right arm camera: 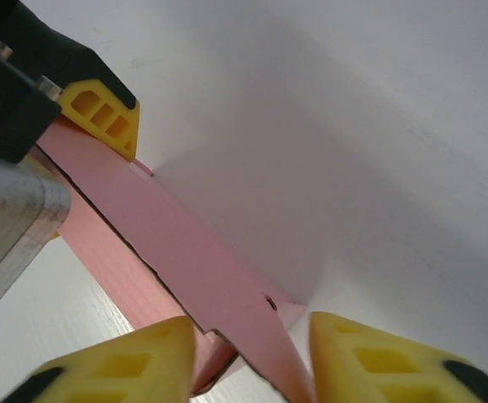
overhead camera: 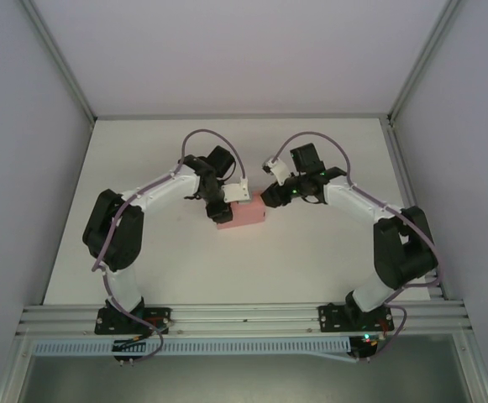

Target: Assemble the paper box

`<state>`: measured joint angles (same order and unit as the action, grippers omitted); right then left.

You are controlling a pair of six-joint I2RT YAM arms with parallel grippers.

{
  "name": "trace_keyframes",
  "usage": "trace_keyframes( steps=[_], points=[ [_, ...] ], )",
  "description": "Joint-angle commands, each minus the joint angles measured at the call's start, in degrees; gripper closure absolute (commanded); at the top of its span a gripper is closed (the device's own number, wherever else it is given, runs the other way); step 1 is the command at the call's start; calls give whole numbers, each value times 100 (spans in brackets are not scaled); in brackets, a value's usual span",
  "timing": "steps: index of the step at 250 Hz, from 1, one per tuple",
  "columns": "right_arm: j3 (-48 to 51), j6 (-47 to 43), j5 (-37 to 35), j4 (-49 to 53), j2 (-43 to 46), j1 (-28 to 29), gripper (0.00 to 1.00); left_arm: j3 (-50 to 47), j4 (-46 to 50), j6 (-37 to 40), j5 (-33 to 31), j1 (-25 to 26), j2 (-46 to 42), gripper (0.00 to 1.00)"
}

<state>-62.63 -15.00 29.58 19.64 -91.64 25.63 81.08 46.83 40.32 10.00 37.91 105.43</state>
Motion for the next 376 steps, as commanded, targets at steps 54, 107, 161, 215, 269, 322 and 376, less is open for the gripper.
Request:
trace_keyframes(
  steps=[54, 107, 161, 215, 269, 322, 376],
  points=[
    [-557, 701, 4, 592, -17, 84, 100, 86, 170, 5, 91, -19, 83, 52],
    [-275, 2542, -57, 158, 233, 302, 100, 110, 52, -85, 17, -20, 171, 53],
    [602, 3895, -1168, -913, 714, 615, 100, 113, -6, -173, -5, 1, 171, 53],
    [1575, 3885, -1472, -2225, 1010, 844, 100, 123, -49, -237, -45, 8, 178, 53],
    [2390, 2845, -1576, -2960, 973, 1007, 100, 127, -102, -224, -35, 16, 206, 53],
    [2980, 2639, -1694, -3709, 795, 1072, 100, 154, -202, -320, -34, 14, 185, 50],
    [2860, 2832, -2006, -3392, 813, 1137, 100, 276, -489, -651, -7, 15, -125, 18]
  ],
)
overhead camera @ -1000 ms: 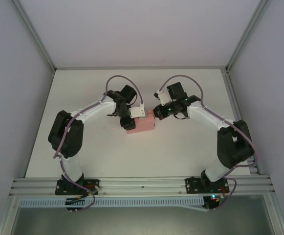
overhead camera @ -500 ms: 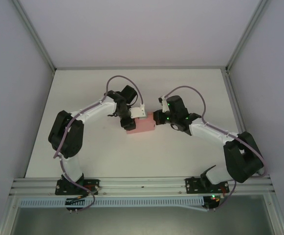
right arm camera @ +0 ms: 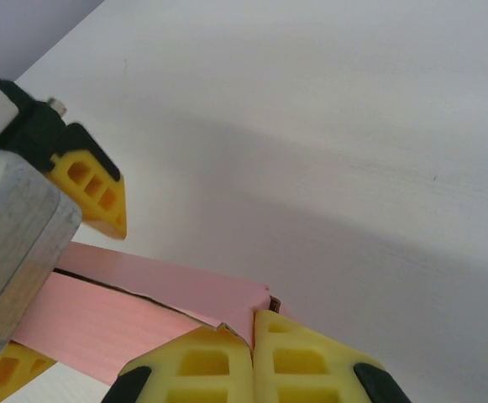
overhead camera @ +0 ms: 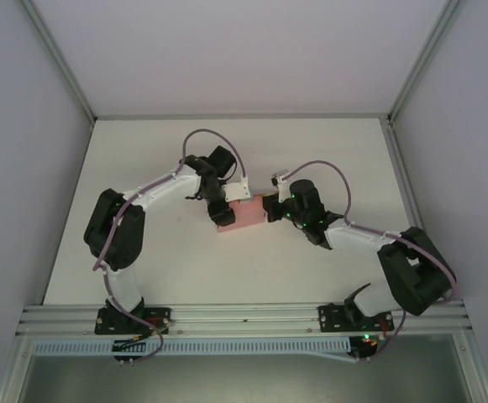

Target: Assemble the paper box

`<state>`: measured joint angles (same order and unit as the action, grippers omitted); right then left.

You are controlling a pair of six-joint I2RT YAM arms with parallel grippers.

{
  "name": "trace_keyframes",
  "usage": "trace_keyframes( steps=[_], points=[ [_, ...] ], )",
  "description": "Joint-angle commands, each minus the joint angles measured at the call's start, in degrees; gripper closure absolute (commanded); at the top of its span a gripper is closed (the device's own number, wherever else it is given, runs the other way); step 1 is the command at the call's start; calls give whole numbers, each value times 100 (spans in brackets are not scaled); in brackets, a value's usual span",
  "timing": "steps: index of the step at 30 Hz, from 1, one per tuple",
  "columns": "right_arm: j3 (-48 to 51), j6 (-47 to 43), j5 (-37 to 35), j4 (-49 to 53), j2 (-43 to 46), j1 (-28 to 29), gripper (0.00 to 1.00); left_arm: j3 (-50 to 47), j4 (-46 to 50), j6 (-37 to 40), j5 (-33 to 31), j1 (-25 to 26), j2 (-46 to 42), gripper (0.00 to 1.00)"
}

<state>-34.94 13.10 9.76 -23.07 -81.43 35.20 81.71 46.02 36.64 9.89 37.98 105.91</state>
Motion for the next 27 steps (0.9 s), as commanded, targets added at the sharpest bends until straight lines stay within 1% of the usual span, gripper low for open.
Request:
trace_keyframes(
  steps=[1, 3, 5, 6, 8, 9, 10, 11, 14, 17, 18, 21, 23, 26, 27],
  points=[
    [79, 19, -21, 894, -211, 180, 100, 209, -418, -291, 0, 12, -183, 17],
    [-57, 93, -183, 1117, -211, 248, 100, 130, -603, -439, 11, 15, -408, 0],
    [-143, 72, -306, 1285, -213, 327, 100, 51, -760, -612, -4, 22, -659, 0],
    [-173, 88, -485, 1357, -227, 387, 100, -5, -855, -762, -98, 52, -800, 0],
    [-215, 157, -629, 1442, -237, 442, 100, -159, -1024, -1091, -413, 146, -1077, 0],
    [-207, 268, -772, 1447, -234, 464, 100, -281, -1105, -1310, -690, 210, -1239, 0],
    [-202, 339, -839, 1454, -216, 481, 100, -396, -1913, -1521, -914, 278, -1380, 0],
    [-202, 351, -868, 1456, -200, 500, 100, -526, -1325, -1743, -1123, 334, -1520, 0],
    [-234, 368, -1041, 1534, -144, 574, 100, -838, -1365, -2724, -1796, 400, -1899, 0],
    [-390, 449, -1238, 1811, -157, 624, 100, -1181, -1065, -4137, -2606, 427, -2303, 0],
    [-437, 454, -1336, 1877, -177, 652, 100, -1339, -994, -4522, -2753, 473, -2468, 1],
    [-537, 503, -1408, 1981, -286, 718, 100, -1754, -870, -5087, -2717, 643, -2851, 13],
    [-599, 504, -1360, 2032, -343, 746, 100, -1928, -878, -5070, -2694, 751, -2961, 16],
    [-703, 484, -1364, 2161, -374, 795, 100, -1891, -837, -5046, -2714, 743, -2775, 40],
    [-735, 495, -1393, 2242, -378, 809, 100, -1816, -735, -5108, -2668, 747, -2642, 44]
  ],
)
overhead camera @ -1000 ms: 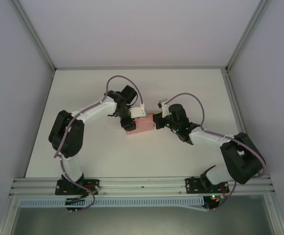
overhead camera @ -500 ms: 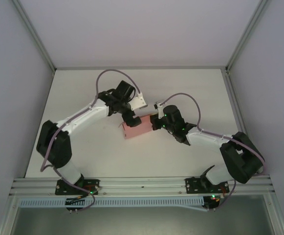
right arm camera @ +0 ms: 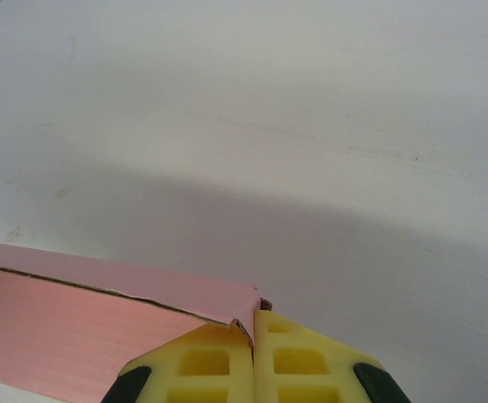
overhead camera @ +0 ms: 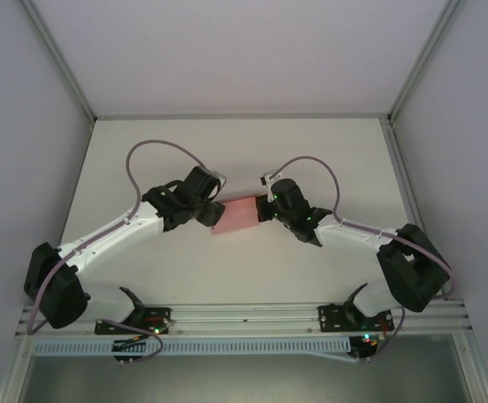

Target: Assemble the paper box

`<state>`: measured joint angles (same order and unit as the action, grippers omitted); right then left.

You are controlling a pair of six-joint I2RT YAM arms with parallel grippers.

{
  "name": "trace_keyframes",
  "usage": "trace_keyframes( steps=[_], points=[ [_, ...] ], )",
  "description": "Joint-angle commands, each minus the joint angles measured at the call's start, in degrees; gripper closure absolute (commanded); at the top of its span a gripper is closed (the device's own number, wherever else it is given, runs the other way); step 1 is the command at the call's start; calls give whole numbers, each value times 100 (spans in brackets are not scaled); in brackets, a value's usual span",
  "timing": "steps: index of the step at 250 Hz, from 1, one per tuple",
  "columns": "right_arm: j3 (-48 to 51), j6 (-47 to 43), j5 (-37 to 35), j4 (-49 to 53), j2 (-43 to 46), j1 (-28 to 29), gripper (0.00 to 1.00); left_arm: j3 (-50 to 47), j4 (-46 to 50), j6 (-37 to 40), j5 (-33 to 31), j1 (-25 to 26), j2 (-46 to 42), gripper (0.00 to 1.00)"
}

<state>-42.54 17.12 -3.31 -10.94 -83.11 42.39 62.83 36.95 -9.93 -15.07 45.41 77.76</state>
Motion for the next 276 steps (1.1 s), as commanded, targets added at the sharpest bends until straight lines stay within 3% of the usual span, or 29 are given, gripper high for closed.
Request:
trace_keyframes(
  steps=[1, 45, 62, 76, 127, 152, 217, 242, 276],
  points=[
    [2, 119, -126, 1082, -196, 102, 100, 122, 273, -535, -155, 7, 279, 45],
    [33, 160, -84, 1012, -174, 184, 100, 4, 253, -587, -243, 12, 520, 52],
    [-25, 130, -99, 1090, -202, 212, 100, -6, 177, -614, -286, -5, 541, 58],
    [-89, 98, -156, 1178, -236, 227, 100, -33, 42, -608, -272, -48, 528, 71],
    [-121, 46, -256, 1375, -209, 249, 100, 98, 30, -773, -245, -103, 633, 84],
    [-62, 54, -306, 1369, -112, 261, 100, 40, 95, -899, -370, -111, 632, 100],
    [-88, 165, -840, 1628, -120, 527, 100, 209, 208, -1702, 161, -241, 608, 100],
    [-12, 389, -1204, 1679, -41, 691, 100, 184, 144, -2109, 776, -292, 600, 100],
    [182, 644, -1060, 1418, 51, 771, 100, 142, 102, -2553, 1006, -453, 526, 100]
  ],
)
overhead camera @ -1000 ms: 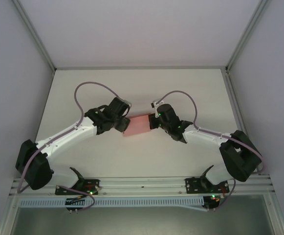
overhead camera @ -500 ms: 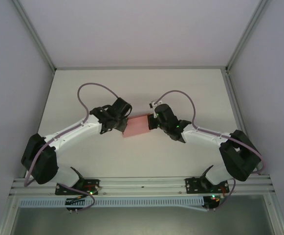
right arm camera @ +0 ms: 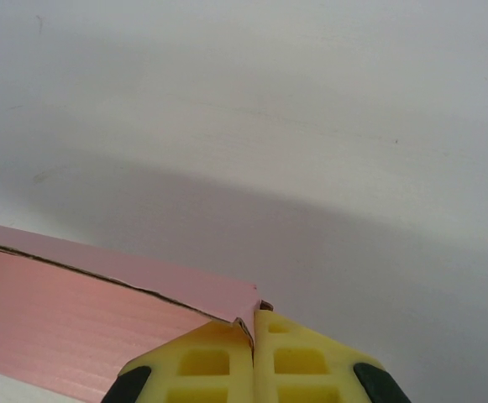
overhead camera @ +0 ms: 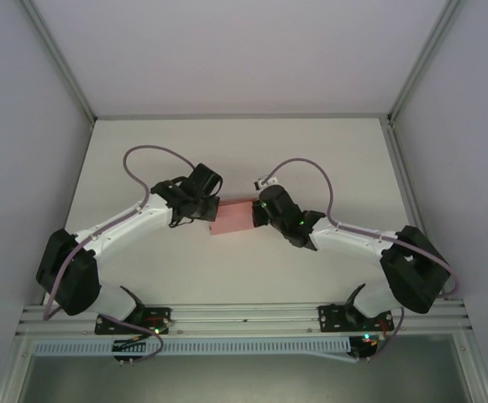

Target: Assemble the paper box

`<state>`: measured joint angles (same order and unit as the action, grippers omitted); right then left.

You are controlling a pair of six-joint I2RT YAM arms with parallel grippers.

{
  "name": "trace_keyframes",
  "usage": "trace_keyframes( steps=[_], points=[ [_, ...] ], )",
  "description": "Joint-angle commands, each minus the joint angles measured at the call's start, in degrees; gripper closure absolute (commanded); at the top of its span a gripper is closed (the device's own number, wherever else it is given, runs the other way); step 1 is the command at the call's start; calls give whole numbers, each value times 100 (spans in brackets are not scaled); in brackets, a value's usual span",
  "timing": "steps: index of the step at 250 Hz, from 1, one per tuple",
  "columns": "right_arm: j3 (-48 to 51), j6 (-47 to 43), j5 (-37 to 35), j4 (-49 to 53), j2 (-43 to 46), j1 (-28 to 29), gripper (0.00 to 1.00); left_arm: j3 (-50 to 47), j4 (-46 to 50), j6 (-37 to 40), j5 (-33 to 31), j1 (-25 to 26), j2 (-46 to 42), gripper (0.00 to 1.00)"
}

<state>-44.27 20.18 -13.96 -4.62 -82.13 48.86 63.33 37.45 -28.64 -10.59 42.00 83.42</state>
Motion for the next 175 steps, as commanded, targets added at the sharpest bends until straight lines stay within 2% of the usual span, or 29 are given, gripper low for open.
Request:
trace_keyframes(
  steps=[1, 40, 89, 125, 175],
  points=[
    [356, 342, 10, 783, -44, 124, 100, 96, 51, -693, 558, -112, -47, 100],
    [340, 364, -24, 785, -64, 237, 100, 135, -54, -936, 708, -176, -149, 100],
    [395, 355, -72, 690, -29, 277, 100, -181, -212, -1111, 476, -217, -124, 100],
    [319, 314, -46, 805, -75, 278, 100, -187, -422, -1086, 796, -288, -151, 100],
    [295, 303, 22, 805, -119, 278, 100, 206, -93, -821, 1306, -453, -65, 100]
  ],
)
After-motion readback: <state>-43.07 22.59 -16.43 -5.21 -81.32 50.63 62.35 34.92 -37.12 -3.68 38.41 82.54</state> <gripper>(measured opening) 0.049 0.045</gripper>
